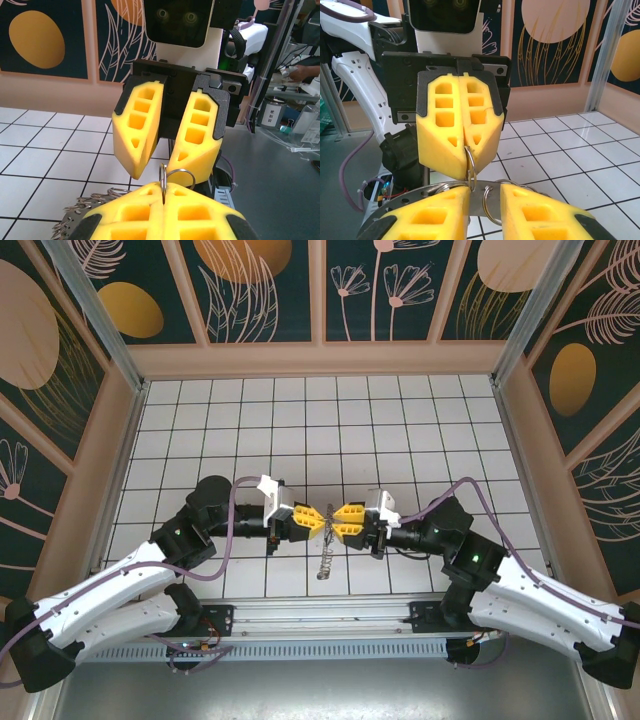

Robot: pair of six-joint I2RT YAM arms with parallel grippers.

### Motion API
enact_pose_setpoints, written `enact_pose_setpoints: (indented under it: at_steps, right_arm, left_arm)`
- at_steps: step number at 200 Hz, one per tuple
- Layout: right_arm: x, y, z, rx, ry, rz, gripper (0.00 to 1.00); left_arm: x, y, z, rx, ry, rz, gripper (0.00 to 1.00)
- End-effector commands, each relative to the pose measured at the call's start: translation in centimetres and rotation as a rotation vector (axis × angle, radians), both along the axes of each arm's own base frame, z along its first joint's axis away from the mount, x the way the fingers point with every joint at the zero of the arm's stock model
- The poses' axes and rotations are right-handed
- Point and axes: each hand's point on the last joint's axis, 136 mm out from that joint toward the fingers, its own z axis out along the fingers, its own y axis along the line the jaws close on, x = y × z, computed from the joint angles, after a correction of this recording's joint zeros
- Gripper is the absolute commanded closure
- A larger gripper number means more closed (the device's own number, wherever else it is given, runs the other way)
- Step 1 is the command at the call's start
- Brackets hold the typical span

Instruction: Put the keys on the keyring

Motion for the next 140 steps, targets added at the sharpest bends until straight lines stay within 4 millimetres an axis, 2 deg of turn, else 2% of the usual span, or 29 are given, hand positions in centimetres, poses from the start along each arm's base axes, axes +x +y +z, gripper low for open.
enact_pose_setpoints:
  at_steps: [1, 53, 115, 125, 140]
  right_arm:
    - [-0.7, 0.2, 2.3, 0.082, -0.037, 0.040, 0.77]
    - [-0.6, 0.2, 2.0, 0.079, -0.029, 0.037, 0.77]
    - [0.3, 0.8, 0.6, 0.012, 0.002, 0.009, 0.84]
    - [0.3, 0.9, 0.6, 0.005, 0.001, 0.012, 0.88]
    - [0.3, 1.0, 0.6, -0.004, -0.003, 0.013, 1.00]
  left_arm:
    - [-0.5, 0.1, 0.8, -0.034, -0.019, -0.028, 1.00]
    - [-0.4, 0.0, 0.7, -0.032, -0.018, -0.027, 1.00]
    - [-0.7, 0.1, 1.4, -0.055, -0.030, -0.036, 1.00]
    - [-0.7, 0.1, 1.3, -0.058, -0.027, -0.035, 1.00]
    - [-0.5, 0.0, 1.0, -0.051, -0.020, -0.031, 1.00]
